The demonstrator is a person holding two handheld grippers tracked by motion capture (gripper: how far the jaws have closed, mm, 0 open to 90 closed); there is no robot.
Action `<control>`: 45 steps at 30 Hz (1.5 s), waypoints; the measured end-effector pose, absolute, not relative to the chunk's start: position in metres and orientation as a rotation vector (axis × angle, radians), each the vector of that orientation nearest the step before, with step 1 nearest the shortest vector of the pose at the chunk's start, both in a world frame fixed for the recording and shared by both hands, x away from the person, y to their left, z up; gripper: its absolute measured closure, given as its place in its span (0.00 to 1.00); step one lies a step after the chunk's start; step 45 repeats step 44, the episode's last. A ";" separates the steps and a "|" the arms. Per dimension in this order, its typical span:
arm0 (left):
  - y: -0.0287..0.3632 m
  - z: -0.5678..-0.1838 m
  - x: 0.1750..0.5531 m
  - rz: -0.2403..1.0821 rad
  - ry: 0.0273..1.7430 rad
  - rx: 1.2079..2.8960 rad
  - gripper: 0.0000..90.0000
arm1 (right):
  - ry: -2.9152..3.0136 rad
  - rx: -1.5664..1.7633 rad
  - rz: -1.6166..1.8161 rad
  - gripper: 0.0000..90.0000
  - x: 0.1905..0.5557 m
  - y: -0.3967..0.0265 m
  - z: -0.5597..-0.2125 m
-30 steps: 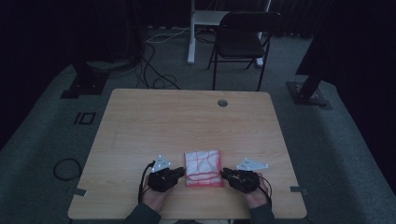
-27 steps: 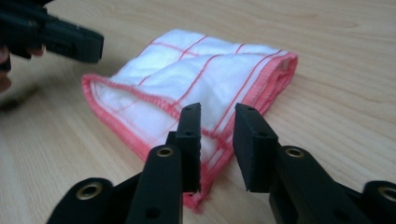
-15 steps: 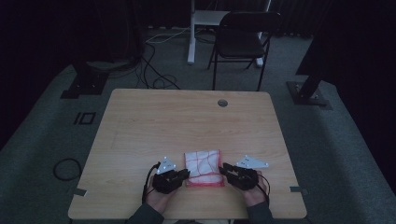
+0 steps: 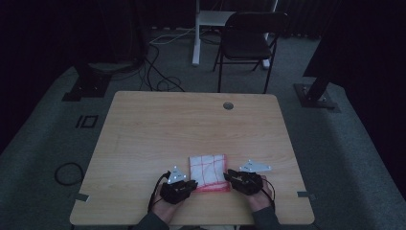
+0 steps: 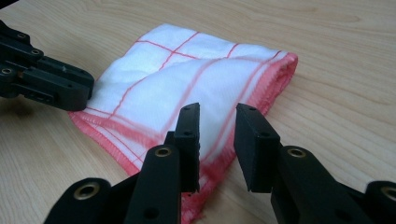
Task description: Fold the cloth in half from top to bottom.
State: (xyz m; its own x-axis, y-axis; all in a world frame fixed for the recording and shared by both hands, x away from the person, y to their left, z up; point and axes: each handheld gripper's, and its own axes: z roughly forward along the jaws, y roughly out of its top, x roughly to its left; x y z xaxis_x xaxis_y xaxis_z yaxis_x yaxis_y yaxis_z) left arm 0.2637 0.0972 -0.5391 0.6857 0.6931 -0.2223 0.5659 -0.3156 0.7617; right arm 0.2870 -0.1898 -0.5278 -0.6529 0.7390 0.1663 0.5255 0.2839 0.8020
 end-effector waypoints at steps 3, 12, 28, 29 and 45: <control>0.099 -0.540 0.263 0.183 0.975 2.010 0.90 | 2.324 1.171 1.294 0.77 0.287 -0.190 -0.529; 0.103 -0.544 0.261 0.187 0.990 2.008 0.89 | 2.372 1.155 1.246 0.76 0.277 -0.188 -0.536; 0.132 -0.535 0.265 0.344 1.042 1.966 0.78 | 2.268 1.168 1.258 0.70 0.269 -0.199 -0.533; 0.132 -0.535 0.265 0.344 1.042 1.966 0.78 | 2.268 1.168 1.258 0.70 0.269 -0.199 -0.533; 0.145 -0.543 0.272 0.384 1.112 1.953 0.75 | 2.150 1.231 1.200 0.70 0.284 -0.225 -0.535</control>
